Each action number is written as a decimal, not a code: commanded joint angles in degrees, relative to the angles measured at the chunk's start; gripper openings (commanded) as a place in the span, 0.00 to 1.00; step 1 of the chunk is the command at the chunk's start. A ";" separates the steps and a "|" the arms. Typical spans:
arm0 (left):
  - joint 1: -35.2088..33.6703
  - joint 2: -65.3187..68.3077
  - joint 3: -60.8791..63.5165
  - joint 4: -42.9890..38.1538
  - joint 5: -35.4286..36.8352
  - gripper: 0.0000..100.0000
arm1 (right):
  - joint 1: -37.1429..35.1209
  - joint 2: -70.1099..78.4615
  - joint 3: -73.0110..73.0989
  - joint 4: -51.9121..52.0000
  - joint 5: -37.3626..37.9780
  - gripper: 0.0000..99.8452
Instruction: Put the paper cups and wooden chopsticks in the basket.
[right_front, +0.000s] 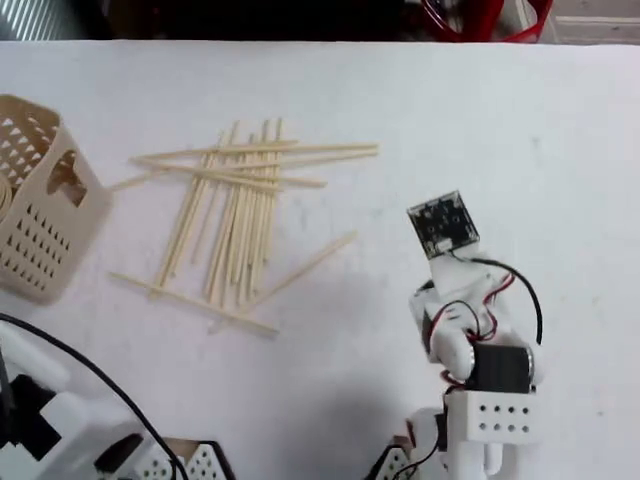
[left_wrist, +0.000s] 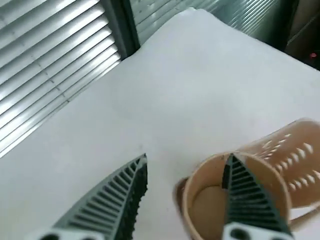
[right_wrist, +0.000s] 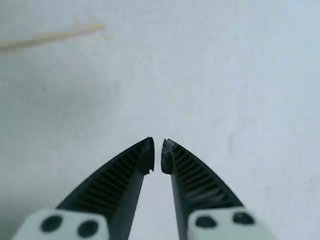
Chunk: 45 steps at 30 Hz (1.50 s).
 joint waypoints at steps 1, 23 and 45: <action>6.20 -0.40 -3.25 0.44 2.37 0.24 | 3.91 -4.97 6.07 -1.54 4.22 0.05; 53.76 -9.80 51.52 -13.36 -6.51 0.17 | 24.92 -29.49 32.44 -9.01 7.91 0.05; 58.95 3.21 70.24 -40.88 -0.62 0.14 | 28.18 -29.23 32.44 -8.40 7.91 0.04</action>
